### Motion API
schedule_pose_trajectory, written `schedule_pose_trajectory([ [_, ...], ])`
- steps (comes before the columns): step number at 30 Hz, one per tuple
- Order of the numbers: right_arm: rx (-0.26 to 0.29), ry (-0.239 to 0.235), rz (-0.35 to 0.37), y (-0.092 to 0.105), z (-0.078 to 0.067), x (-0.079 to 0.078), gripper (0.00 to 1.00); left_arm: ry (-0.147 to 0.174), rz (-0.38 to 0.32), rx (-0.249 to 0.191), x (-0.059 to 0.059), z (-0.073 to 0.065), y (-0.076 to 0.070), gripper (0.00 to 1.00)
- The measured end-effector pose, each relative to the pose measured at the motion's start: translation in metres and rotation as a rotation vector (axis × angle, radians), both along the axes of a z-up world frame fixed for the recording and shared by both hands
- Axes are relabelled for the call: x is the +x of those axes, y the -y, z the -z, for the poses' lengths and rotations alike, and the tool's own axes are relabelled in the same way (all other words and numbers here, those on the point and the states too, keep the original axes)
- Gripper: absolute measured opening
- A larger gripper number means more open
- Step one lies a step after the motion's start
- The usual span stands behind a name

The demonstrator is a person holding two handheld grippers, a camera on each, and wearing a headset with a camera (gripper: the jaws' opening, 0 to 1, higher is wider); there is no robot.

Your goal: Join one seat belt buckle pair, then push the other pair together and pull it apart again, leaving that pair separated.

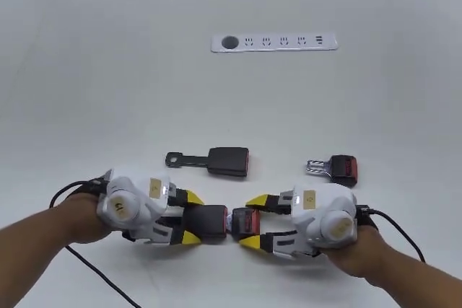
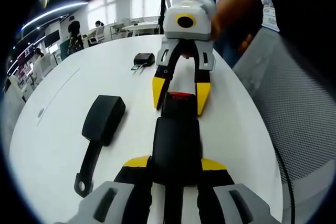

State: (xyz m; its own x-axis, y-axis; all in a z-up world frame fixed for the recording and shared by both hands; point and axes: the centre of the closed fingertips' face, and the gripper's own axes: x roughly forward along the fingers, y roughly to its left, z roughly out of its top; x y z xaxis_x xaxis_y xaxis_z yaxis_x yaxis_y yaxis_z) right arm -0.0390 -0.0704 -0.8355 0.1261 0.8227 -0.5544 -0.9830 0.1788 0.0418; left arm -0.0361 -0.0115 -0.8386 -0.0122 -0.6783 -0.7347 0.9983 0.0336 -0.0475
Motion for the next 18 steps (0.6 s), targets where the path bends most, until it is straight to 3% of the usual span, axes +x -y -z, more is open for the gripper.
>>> schedule_pose_trajectory([
  [18,0.021,0.02,0.018,0.0009,-0.0005,0.0009,0.34,-0.001,0.008,-0.027,0.0016,-0.0003,0.0004,0.33],
])
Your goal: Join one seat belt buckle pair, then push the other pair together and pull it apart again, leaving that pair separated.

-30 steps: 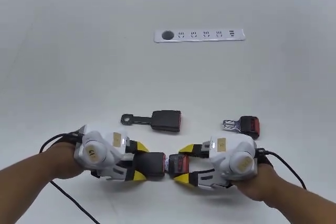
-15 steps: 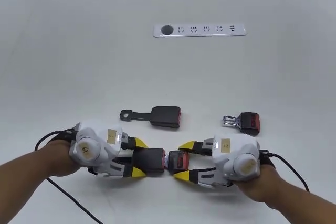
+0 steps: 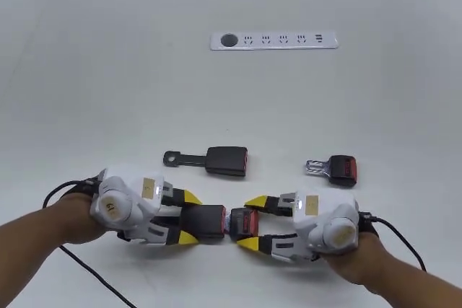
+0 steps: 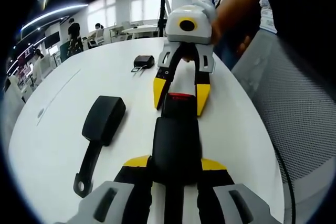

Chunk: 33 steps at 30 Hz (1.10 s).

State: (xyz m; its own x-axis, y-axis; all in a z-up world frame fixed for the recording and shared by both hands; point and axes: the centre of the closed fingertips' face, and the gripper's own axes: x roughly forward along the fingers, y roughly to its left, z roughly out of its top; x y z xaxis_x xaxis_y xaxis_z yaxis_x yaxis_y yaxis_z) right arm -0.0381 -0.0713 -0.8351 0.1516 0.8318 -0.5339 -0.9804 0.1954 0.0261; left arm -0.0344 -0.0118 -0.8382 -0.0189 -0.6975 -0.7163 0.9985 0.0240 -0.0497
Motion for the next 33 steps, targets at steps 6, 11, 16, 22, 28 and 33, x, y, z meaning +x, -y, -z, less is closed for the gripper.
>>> schedule_pose_trajectory([
  [6,0.003,0.001,0.006,0.0003,0.0005,-0.0001,0.34,0.0,0.004,-0.003,0.0011,0.0017,-0.0013,0.33],
  [11,0.009,-0.006,0.011,0.0002,0.0004,0.0003,0.34,-0.003,0.002,-0.005,0.0012,0.0022,-0.0015,0.33],
  [16,0.008,-0.008,0.013,0.0001,0.0001,0.0004,0.34,0.0,0.003,0.004,0.0006,0.0012,0.0,0.34],
  [22,-0.002,-0.011,0.008,-0.0008,-0.0004,-0.0004,0.35,0.009,0.014,0.026,0.0,0.0012,0.0009,0.34],
  [28,-0.036,0.002,-0.008,-0.0009,0.0001,-0.0012,0.36,0.017,0.024,0.058,-0.001,0.0004,0.0025,0.34],
  [33,-0.061,0.007,-0.014,-0.0018,0.0033,-0.0021,0.4,0.012,0.022,0.087,-0.0015,0.0008,0.0041,0.36],
])
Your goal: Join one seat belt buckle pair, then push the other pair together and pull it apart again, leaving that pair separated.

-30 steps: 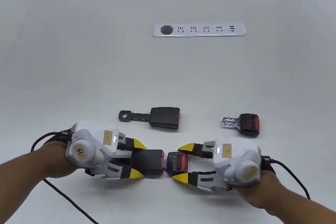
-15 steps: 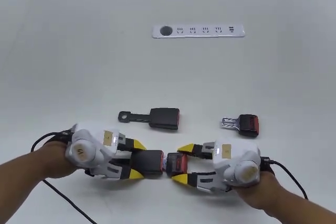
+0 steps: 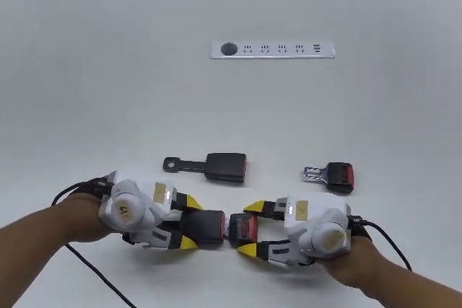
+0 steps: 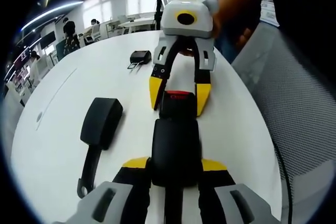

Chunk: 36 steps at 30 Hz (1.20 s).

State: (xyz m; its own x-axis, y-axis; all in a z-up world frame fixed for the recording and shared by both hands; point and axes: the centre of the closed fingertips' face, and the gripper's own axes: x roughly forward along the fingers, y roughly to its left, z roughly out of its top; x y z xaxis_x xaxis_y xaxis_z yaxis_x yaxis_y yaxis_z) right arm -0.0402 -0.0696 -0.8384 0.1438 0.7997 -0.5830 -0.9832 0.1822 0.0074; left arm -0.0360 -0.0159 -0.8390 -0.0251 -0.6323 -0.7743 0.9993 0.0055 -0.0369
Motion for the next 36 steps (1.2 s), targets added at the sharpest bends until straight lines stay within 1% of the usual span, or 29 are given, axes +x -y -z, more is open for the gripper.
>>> schedule_pose_trajectory([
  [1,0.003,-0.023,0.012,0.0,0.0,-0.001,0.43,-0.012,-0.003,0.004,-0.001,-0.001,0.001,0.38],
  [3,0.01,-0.017,0.022,0.0,-0.002,0.0,0.52,-0.01,-0.007,0.011,-0.002,-0.001,0.002,0.44],
  [5,0.017,-0.029,0.04,0.001,-0.004,0.001,0.55,-0.032,-0.022,0.013,-0.005,-0.003,0.002,0.52],
  [7,0.024,-0.036,0.06,0.003,-0.007,0.003,0.6,-0.034,-0.042,0.008,-0.004,-0.005,0.002,0.6],
  [8,0.02,-0.045,0.079,0.005,-0.007,0.005,0.65,-0.067,-0.081,0.004,-0.006,-0.008,0.003,0.65],
  [9,0.018,-0.054,0.096,0.006,-0.007,0.006,0.7,-0.061,-0.072,-0.015,-0.007,-0.013,0.005,0.7],
  [10,0.024,-0.064,0.111,0.007,-0.009,0.007,0.73,-0.046,-0.066,-0.024,-0.007,-0.016,0.006,0.73],
  [11,0.029,-0.063,0.111,0.007,-0.011,0.007,0.75,-0.034,-0.068,-0.019,-0.006,-0.018,0.004,0.72],
  [12,0.034,-0.055,0.112,0.009,-0.014,0.009,0.74,-0.032,-0.075,-0.016,-0.004,-0.019,0.004,0.71],
  [14,0.032,-0.052,0.117,0.011,-0.017,0.009,0.75,-0.018,-0.084,-0.02,-0.002,-0.023,0.003,0.73],
  [15,0.032,-0.051,0.121,0.013,-0.019,0.01,0.76,0.005,-0.08,-0.026,0.002,-0.027,0.004,0.74],
  [17,0.042,-0.033,0.123,0.018,-0.026,0.013,0.75,0.022,-0.09,-0.035,0.008,-0.034,0.005,0.75],
  [19,0.05,-0.036,0.142,0.024,-0.031,0.018,0.75,0.043,-0.093,-0.048,0.015,-0.041,0.006,0.75],
  [20,0.052,-0.032,0.149,0.027,-0.034,0.021,0.75,0.043,-0.093,-0.051,0.017,-0.043,0.007,0.75],
  [23,0.039,-0.023,0.182,0.043,-0.038,0.032,0.75,0.068,-0.094,-0.034,0.025,-0.047,0.008,0.76],
  [24,0.042,-0.02,0.186,0.045,-0.039,0.034,0.75,0.076,-0.087,-0.034,0.027,-0.048,0.008,0.76],
  [25,0.045,-0.016,0.196,0.054,-0.043,0.039,0.76,0.082,-0.086,-0.039,0.032,-0.051,0.008,0.76],
  [26,0.042,-0.011,0.198,0.057,-0.044,0.04,0.75,0.086,-0.091,-0.041,0.036,-0.052,0.008,0.76],
  [27,0.01,0.018,0.205,0.07,-0.043,0.048,0.75,0.094,-0.097,-0.044,0.041,-0.055,0.008,0.76],
  [28,0.004,0.02,0.207,0.073,-0.043,0.049,0.75,0.097,-0.104,-0.046,0.046,-0.056,0.009,0.75],
  [30,0.002,0.004,0.227,0.087,-0.044,0.056,0.75,0.099,-0.107,-0.047,0.05,-0.058,0.01,0.75],
  [32,-0.017,0.017,0.24,0.101,-0.045,0.064,0.75,0.107,-0.1,-0.045,0.054,-0.059,0.011,0.75],
  [35,-0.035,0.006,0.265,0.121,-0.047,0.076,0.75,0.117,-0.114,-0.048,0.065,-0.064,0.012,0.74],
  [36,-0.037,0.008,0.269,0.125,-0.047,0.078,0.75,0.119,-0.114,-0.047,0.066,-0.065,0.013,0.74],
])
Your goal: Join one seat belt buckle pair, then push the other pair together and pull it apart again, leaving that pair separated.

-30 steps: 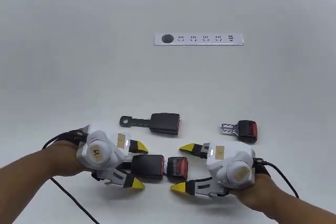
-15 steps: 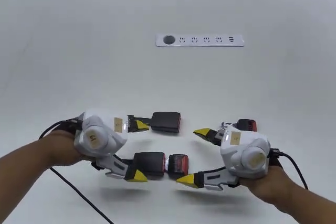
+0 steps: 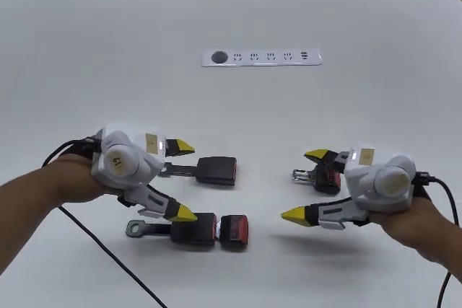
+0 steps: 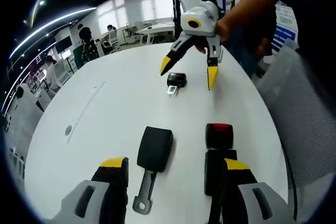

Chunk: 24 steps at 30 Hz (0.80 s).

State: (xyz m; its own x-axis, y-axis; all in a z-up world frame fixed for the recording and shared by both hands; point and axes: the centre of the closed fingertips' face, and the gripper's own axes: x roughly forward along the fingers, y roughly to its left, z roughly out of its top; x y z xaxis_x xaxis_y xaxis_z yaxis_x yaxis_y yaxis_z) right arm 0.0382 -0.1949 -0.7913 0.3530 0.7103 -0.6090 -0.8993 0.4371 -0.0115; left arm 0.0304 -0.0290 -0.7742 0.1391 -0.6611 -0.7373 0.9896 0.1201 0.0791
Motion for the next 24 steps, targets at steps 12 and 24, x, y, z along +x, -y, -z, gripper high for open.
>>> schedule_pose_trajectory([
  [12,-0.03,-0.051,0.023,0.034,0.007,0.017,0.75,0.001,-0.006,-0.006,0.032,0.005,0.004,0.69],
  [24,-0.057,-0.135,-0.015,0.048,0.029,0.017,0.72,-0.03,0.034,0.023,0.044,0.036,0.015,0.66],
])
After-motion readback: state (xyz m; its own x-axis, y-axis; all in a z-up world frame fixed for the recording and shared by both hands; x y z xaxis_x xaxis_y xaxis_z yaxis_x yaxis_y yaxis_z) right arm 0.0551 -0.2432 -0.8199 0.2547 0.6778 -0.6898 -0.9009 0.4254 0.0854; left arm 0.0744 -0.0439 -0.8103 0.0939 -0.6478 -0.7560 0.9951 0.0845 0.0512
